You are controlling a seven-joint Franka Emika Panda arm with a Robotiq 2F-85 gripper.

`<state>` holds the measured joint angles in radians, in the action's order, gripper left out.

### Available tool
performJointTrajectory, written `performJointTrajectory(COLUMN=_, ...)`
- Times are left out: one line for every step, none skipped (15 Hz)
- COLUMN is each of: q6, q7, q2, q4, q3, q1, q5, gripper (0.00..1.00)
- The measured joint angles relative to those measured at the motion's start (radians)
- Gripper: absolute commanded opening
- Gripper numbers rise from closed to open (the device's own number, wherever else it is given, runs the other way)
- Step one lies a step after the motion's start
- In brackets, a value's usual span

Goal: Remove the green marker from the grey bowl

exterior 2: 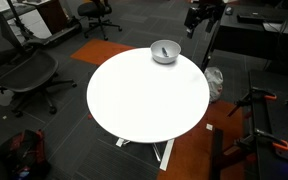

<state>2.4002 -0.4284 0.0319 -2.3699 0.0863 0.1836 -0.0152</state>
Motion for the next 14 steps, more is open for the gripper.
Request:
performJointTrajectory(q6=0.012, q7=-0.016, q2=-0.032, q4=0.022, q3=0.011, q1=0.0, q5=-0.002, gripper=1.0)
performJointTrajectory(q6=0.019, q7=-0.032, q2=-0.059, q4=0.043, q3=0.022, q1=0.0, q5=-0.003, gripper=1.0)
performJointTrajectory(q6=0.023, q7=-0.043, q2=-0.082, q4=0.064, q3=0.034, q1=0.0, q5=-0.004, gripper=1.0)
performJointTrajectory(q6=0.023, q7=-0.051, q2=-0.103, q4=0.086, q3=0.047, q1=0.0, q5=-0.004, gripper=1.0)
performJointTrajectory(q6=0.023, q7=-0.052, q2=-0.12, q4=0.106, q3=0.059, q1=0.0, q5=-0.004, gripper=1.0)
performJointTrajectory(q6=0.023, q7=-0.052, q2=-0.139, q4=0.128, q3=0.071, q1=0.0, q5=-0.003, gripper=1.0)
performJointTrajectory(q6=0.023, q7=-0.052, q2=-0.157, q4=0.149, q3=0.082, q1=0.0, q5=-0.002, gripper=1.0)
performJointTrajectory(q6=0.023, q7=-0.052, q2=-0.175, q4=0.169, q3=0.091, q1=0.0, q5=-0.001, gripper=1.0)
performJointTrajectory(q6=0.024, q7=-0.052, q2=-0.195, q4=0.191, q3=0.097, q1=0.0, q5=0.002, gripper=1.0)
performJointTrajectory(q6=0.025, q7=-0.052, q2=-0.218, q4=0.213, q3=0.1, q1=0.0, q5=0.008, gripper=1.0)
performJointTrajectory(q6=0.028, q7=-0.052, q2=-0.243, q4=0.236, q3=0.1, q1=0.0, q5=0.014, gripper=1.0)
performJointTrajectory(q6=0.03, q7=-0.052, q2=-0.27, q4=0.261, q3=0.1, q1=-0.002, q5=0.024, gripper=1.0)
performJointTrajectory(q6=0.034, q7=-0.052, q2=-0.297, q4=0.285, q3=0.1, q1=-0.005, q5=0.032, gripper=1.0)
performJointTrajectory(q6=0.038, q7=-0.052, q2=-0.326, q4=0.309, q3=0.1, q1=-0.009, q5=0.041, gripper=1.0)
